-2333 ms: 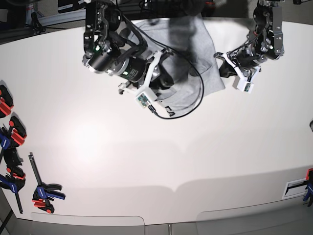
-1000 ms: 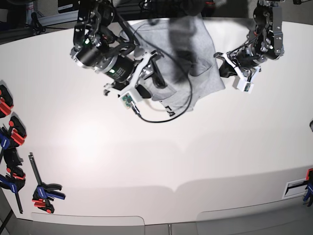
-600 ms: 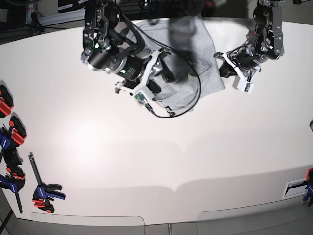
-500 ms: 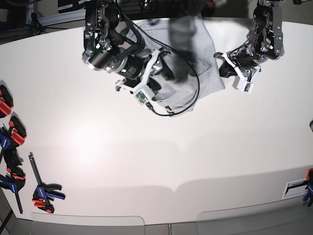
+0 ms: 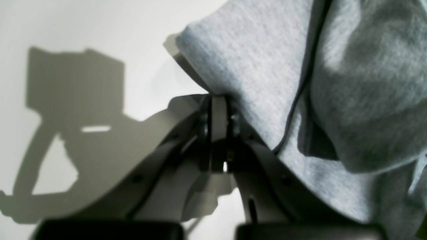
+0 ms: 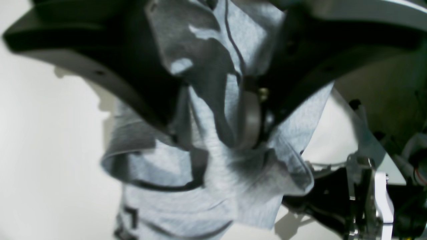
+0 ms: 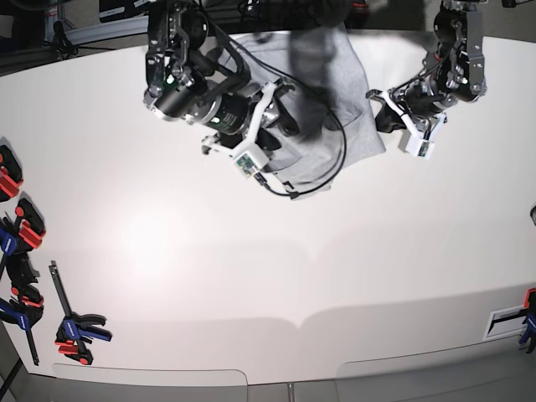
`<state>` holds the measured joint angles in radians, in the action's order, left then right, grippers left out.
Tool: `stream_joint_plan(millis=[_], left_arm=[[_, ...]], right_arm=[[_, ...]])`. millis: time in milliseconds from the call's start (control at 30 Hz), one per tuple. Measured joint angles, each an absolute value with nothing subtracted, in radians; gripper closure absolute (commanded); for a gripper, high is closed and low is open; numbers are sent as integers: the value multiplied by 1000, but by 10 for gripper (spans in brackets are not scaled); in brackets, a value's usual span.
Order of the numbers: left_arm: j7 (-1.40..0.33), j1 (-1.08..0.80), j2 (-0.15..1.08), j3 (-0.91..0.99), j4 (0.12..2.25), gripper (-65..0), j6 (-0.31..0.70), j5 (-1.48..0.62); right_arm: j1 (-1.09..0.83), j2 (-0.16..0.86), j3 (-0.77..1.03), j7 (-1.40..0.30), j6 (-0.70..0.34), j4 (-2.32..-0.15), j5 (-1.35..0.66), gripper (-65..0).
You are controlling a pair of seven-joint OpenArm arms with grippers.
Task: Fold the T-shirt properly
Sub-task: 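Press the folded grey shirt down with the right gripper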
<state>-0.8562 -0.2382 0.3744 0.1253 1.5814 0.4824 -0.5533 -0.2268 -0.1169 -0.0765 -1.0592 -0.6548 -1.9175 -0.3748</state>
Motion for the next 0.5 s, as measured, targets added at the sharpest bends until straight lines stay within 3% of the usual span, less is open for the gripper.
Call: stream_joint_plan(millis=[67, 100, 300, 500], left_arm=[[-856, -238, 374, 125, 1581, 0, 482, -553], [-856, -238, 374, 125, 1581, 0, 482, -553], [-856, -238, 374, 125, 1581, 0, 482, -553], [-856, -238, 374, 125, 1581, 0, 482, -553]], right_arm=[[-228, -117, -86, -1071, -655, -1905, -374, -19], [-228, -117, -91, -1074, -655, -1903, -373, 0], [-227, -117, -120, -1091, -655, -1904, -374, 0], [-249, -116, -195, -1213, -682, -1937, -506, 0]])
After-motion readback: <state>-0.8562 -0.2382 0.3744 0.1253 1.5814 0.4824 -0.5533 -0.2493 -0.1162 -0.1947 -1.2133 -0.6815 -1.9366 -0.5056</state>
